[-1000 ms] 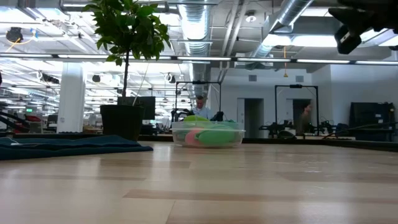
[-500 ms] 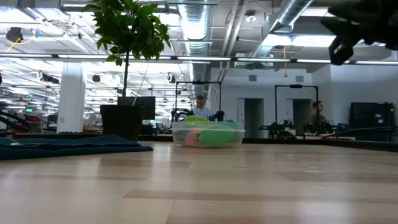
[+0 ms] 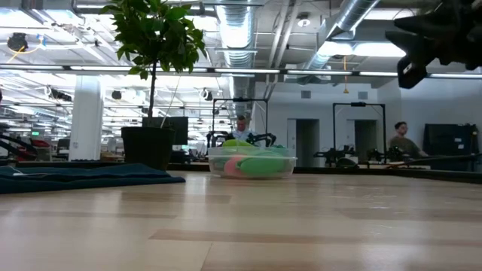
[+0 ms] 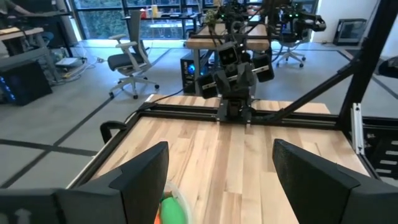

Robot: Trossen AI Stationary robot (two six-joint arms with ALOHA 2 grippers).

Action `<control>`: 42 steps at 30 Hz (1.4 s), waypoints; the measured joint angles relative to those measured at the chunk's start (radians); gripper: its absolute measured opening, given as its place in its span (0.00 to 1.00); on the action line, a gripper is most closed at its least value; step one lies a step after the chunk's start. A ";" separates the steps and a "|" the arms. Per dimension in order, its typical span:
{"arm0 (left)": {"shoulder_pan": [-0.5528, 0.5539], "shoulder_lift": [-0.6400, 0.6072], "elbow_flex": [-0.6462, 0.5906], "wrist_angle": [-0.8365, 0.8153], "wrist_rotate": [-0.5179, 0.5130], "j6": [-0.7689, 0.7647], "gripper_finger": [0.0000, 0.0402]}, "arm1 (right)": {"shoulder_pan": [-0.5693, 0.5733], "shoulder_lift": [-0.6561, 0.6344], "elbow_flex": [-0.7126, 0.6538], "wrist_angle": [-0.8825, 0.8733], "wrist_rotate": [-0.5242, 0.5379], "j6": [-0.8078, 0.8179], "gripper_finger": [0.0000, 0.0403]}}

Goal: Pick and placing Produce into tupperware
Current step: Return to Home Position

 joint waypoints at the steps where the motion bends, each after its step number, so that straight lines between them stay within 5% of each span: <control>1: -0.005 0.000 0.000 0.000 0.000 0.000 0.69 | 0.004 0.000 -0.015 0.034 0.000 0.000 0.23; 8: -0.043 0.000 0.000 -0.005 -0.065 -0.001 0.69 | 0.002 0.000 -0.047 0.054 0.007 -0.002 0.23; 17: -0.089 0.000 0.000 -0.005 -0.105 -0.008 0.69 | 0.001 0.001 -0.047 -0.096 0.148 0.012 0.23; 42: -0.141 0.000 0.000 -0.027 -0.151 -0.013 0.69 | -0.028 0.005 -0.045 -0.124 0.041 -0.023 0.23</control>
